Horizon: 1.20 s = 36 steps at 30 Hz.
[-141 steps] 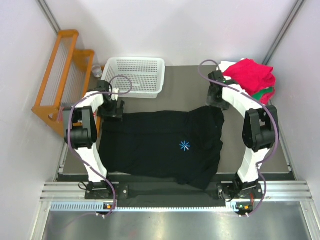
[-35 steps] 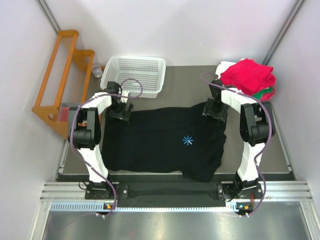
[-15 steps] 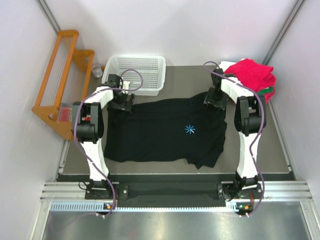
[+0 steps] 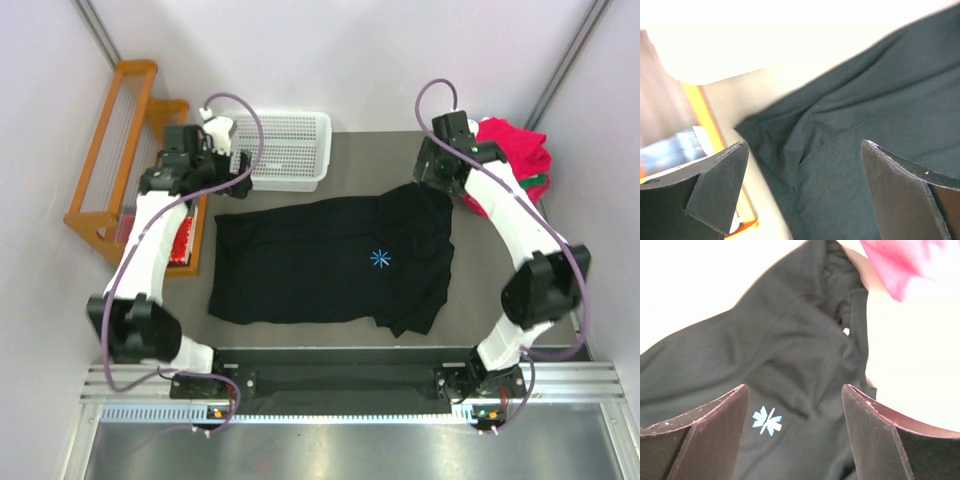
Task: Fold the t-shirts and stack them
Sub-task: Fold the tshirt
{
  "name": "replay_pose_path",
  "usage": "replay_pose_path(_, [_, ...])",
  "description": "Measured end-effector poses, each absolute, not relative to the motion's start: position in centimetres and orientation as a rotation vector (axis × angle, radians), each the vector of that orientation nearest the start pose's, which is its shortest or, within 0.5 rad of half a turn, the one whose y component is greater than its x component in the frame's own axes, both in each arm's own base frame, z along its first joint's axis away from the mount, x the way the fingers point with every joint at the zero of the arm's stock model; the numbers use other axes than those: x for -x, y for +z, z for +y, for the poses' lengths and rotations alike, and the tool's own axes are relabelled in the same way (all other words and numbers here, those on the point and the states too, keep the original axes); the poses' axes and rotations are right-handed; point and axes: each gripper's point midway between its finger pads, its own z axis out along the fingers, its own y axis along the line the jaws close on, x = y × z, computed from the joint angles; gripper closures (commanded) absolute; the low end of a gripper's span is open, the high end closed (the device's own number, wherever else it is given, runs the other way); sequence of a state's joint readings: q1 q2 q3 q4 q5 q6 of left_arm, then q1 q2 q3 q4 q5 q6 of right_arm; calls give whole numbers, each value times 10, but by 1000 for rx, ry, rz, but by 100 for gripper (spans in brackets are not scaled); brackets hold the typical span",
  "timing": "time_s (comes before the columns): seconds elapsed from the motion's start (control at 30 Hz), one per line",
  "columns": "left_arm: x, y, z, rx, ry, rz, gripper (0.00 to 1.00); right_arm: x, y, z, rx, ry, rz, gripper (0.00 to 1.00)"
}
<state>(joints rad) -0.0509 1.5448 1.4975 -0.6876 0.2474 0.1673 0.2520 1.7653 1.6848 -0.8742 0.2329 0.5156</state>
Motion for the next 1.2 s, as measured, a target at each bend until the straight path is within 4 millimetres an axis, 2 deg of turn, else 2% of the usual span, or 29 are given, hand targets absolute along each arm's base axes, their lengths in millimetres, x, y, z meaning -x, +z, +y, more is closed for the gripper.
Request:
replay_pose_path(0.03, [-406,251,-57,-381,-218,2206,1,-415,205,95,-391,45,2417,24])
replay_pose_path(0.1, [-387,281,-59,-415,-217,2120,1,-390,223,109,-328,75,2378,24])
replay_pose_path(0.17, [-363,288,-58,-465,-202,2081,1,-359,220,127,-243,109,2389,25])
replay_pose_path(0.2, [-348,281,-57,-491,-188,2088,1,-337,209,139,-180,123,2418,25])
replay_pose_path(0.23, [-336,267,-56,-514,-183,2113,1,-320,198,145,-133,124,2456,27])
replay_pose_path(0.3, [-309,226,-51,-562,-171,2205,1,-279,159,159,-11,113,2558,27])
replay_pose_path(0.4, [-267,149,-40,-621,-157,2407,1,-215,102,161,148,41,2733,29])
replay_pose_path(0.43, [-253,127,-35,-637,-149,2475,1,-196,90,157,186,9,2780,29])
replay_pose_path(0.5, [-229,100,-29,-658,-132,2560,1,-169,77,150,228,-26,2837,29])
replay_pose_path(0.6, [-211,84,-21,-674,-90,2602,1,-148,80,149,245,-6,2846,30])
replay_pose_path(0.8, [-218,84,-11,-659,-9,2587,1,-123,89,165,283,92,2822,30])
replay_pose_path(1.03, [-223,61,-8,-652,9,2613,1,-87,61,154,399,33,2891,30])
replay_pose_path(1.2, [-232,49,-9,-652,2,2632,1,-82,46,159,475,-33,2907,31])
